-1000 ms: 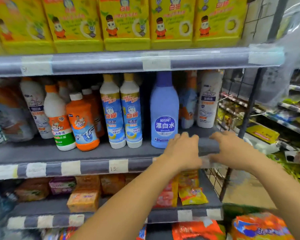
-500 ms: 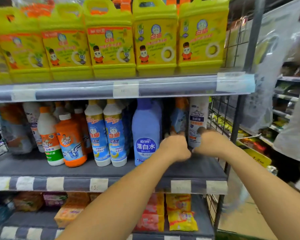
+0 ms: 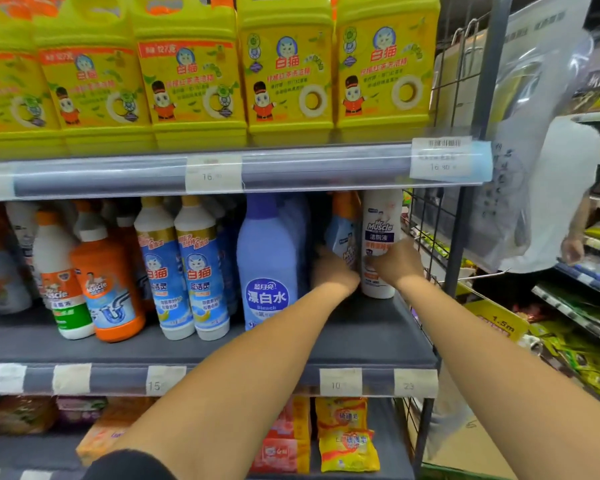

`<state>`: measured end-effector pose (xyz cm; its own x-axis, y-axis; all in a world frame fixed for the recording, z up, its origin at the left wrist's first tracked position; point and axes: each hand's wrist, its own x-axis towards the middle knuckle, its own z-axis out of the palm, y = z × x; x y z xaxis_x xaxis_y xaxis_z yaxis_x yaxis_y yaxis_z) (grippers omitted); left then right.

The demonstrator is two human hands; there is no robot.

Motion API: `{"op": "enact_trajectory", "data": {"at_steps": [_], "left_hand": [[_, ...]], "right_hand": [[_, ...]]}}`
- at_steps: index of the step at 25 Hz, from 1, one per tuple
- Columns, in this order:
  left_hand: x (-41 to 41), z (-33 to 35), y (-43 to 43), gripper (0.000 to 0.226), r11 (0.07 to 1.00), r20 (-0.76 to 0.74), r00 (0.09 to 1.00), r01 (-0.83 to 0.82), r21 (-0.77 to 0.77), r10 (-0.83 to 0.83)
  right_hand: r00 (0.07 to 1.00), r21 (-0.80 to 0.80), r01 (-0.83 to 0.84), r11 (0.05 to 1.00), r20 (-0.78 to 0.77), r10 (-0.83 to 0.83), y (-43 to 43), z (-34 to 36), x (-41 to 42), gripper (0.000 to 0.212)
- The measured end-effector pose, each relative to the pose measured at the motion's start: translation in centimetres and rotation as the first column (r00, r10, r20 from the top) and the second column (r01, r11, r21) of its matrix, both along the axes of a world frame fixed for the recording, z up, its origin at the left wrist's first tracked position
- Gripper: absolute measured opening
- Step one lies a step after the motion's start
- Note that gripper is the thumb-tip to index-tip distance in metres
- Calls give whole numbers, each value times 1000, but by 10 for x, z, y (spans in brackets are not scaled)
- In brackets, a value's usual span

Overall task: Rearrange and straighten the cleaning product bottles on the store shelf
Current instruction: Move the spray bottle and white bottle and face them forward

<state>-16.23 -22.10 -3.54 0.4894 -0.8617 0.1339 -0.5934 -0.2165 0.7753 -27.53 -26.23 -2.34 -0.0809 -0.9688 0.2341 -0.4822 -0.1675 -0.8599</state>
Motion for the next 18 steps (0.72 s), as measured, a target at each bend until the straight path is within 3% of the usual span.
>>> {"op": "enact_trajectory", "data": {"at_steps": [2, 4, 9, 15, 18], "left_hand": [[3, -6, -7, 59, 997, -217, 976, -21, -68, 5], [4, -11, -10, 47, 992, -290, 957, -20, -124, -17], [-2, -19, -15, 51, 985, -526, 850, -73, -158, -22], [-5, -21, -20, 41, 983, -565, 825, -106, -152, 1], [-2, -22, -13, 38, 979, -516, 856, -83, -185, -25]], "right_hand": [[988, -2, 9, 1000, 152, -8, -6, -14, 0, 52], [981, -30, -11, 999, 192, 17, -10, -29, 1, 48], [983, -133, -56, 989, 165, 78, -21, -47, 0, 44], [993, -123, 5, 992, 119, 9, -26, -49, 6, 53], [992, -123, -16, 992, 125, 32, -21, -48, 5, 51]]}}
